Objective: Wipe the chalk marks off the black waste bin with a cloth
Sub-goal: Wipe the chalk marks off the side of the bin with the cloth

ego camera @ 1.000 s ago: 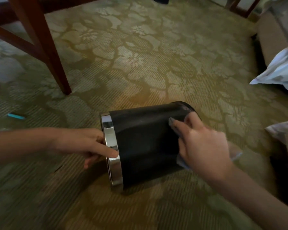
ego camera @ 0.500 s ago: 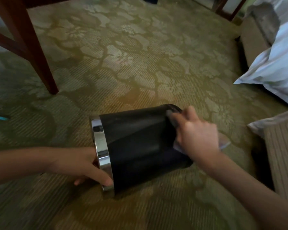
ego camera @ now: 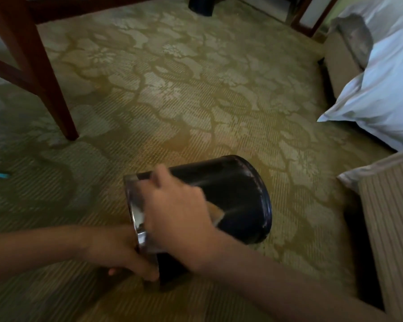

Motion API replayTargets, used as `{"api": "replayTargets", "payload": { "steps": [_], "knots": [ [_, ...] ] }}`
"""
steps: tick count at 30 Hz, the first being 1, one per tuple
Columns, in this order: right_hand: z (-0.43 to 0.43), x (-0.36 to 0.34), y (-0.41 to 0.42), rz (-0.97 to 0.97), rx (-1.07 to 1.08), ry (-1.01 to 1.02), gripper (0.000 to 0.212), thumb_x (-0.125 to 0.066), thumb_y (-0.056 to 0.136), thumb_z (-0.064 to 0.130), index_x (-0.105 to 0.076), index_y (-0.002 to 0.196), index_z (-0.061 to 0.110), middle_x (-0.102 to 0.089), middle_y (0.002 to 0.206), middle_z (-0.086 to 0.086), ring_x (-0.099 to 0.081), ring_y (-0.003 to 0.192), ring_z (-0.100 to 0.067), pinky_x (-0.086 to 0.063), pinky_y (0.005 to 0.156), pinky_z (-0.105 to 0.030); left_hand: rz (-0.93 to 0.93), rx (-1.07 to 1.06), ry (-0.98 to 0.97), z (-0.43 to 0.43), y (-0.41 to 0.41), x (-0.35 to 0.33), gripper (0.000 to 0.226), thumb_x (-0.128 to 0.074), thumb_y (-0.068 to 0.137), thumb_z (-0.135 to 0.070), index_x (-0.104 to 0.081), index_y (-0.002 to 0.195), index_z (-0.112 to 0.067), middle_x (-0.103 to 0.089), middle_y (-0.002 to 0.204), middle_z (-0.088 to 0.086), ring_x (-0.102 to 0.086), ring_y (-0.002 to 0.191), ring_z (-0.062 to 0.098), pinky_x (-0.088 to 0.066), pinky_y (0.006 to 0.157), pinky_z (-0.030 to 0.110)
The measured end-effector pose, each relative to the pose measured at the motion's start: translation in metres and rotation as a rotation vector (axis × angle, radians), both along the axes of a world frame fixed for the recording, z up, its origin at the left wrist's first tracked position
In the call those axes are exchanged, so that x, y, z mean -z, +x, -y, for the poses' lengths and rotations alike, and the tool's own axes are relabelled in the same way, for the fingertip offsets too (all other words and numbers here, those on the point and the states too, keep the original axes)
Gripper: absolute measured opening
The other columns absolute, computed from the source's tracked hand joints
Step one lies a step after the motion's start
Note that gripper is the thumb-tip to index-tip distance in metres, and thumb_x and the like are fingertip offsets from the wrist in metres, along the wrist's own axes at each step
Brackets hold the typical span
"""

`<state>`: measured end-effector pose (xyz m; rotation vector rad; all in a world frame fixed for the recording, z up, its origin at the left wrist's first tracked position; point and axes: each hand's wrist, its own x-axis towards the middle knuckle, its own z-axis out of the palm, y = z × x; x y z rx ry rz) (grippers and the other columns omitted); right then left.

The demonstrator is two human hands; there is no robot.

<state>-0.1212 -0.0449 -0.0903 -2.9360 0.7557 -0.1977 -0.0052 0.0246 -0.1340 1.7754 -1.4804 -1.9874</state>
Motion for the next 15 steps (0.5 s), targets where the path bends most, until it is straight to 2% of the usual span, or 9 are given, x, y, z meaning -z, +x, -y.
{"api": "replayTargets", "payload": {
  "steps": [2,4,6,9,12,14,15],
  "knots": [
    [0.045,0.002,-0.027,-0.024,0.192,-0.11,0.033,-0.068,0.071,0.032,-0.058,0.103,0.028,-0.047,0.098,-0.002,-0.06,0.067,-0.027,-0.031,0.05,-0.031,-0.024,-0.014,-0.052,-0.004,0.004,0.003,0.038,-0.076,0.079,-0.035,-0.067,0.11,-0.016,-0.071,0.108,0.008,-0.067,0.092,0.028,-0.047,0.065,0.028],
    [0.094,0.003,-0.058,-0.041,0.375,-0.176,0.025,-0.058,0.082,0.03,-0.058,0.107,0.028,-0.048,0.102,-0.002,-0.061,0.07,-0.03,-0.036,0.052,-0.032,-0.138,-0.006,-0.081,-0.006,0.006,0.003,0.026,-0.072,0.084,-0.029,-0.064,0.109,-0.024,-0.067,0.101,0.0,-0.061,0.081,0.016,-0.045,0.06,0.026],
    [0.125,0.004,-0.079,-0.046,0.488,-0.24,0.023,-0.051,0.089,0.03,-0.062,0.11,0.024,-0.049,0.103,-0.003,-0.06,0.07,-0.03,-0.037,0.054,-0.032,-0.183,-0.011,-0.067,-0.003,0.008,0.0,0.033,-0.07,0.086,-0.027,-0.06,0.117,-0.022,-0.065,0.099,-0.005,-0.057,0.08,0.011,-0.045,0.057,0.022],
    [0.128,0.005,-0.07,-0.096,0.5,-0.261,0.023,-0.051,0.091,0.026,-0.065,0.108,0.021,-0.05,0.102,-0.005,-0.06,0.069,-0.031,-0.037,0.055,-0.033,-0.187,-0.017,-0.065,-0.002,0.008,0.004,0.037,-0.07,0.086,-0.026,-0.059,0.12,-0.017,-0.066,0.098,-0.007,-0.057,0.078,0.009,-0.042,0.054,0.018],
    [0.102,0.002,-0.03,-0.099,0.477,-0.158,0.02,-0.057,0.085,0.026,-0.066,0.101,0.019,-0.052,0.108,-0.005,-0.062,0.079,-0.031,-0.037,0.061,-0.034,-0.2,-0.041,-0.049,-0.002,0.009,0.008,0.029,-0.072,0.084,-0.028,-0.063,0.111,-0.021,-0.067,0.097,-0.005,-0.058,0.08,0.011,-0.043,0.055,0.02],
    [0.063,0.003,0.004,-0.061,0.336,-0.091,0.019,-0.063,0.08,0.027,-0.066,0.097,0.02,-0.051,0.106,-0.005,-0.061,0.076,-0.029,-0.036,0.06,-0.034,-0.165,-0.055,-0.046,-0.003,0.007,0.013,0.023,-0.075,0.079,-0.033,-0.067,0.098,-0.024,-0.067,0.09,-0.003,-0.058,0.072,0.006,-0.043,0.049,0.016],
    [0.039,0.005,0.021,-0.03,0.231,-0.067,0.019,-0.065,0.077,0.027,-0.066,0.094,0.019,-0.05,0.103,-0.007,-0.059,0.068,-0.028,-0.034,0.057,-0.033,-0.11,-0.058,-0.046,-0.004,0.006,0.017,0.029,-0.077,0.074,-0.04,-0.068,0.096,-0.023,-0.068,0.089,0.0,-0.059,0.071,0.007,-0.044,0.049,0.017]
  ]
}}
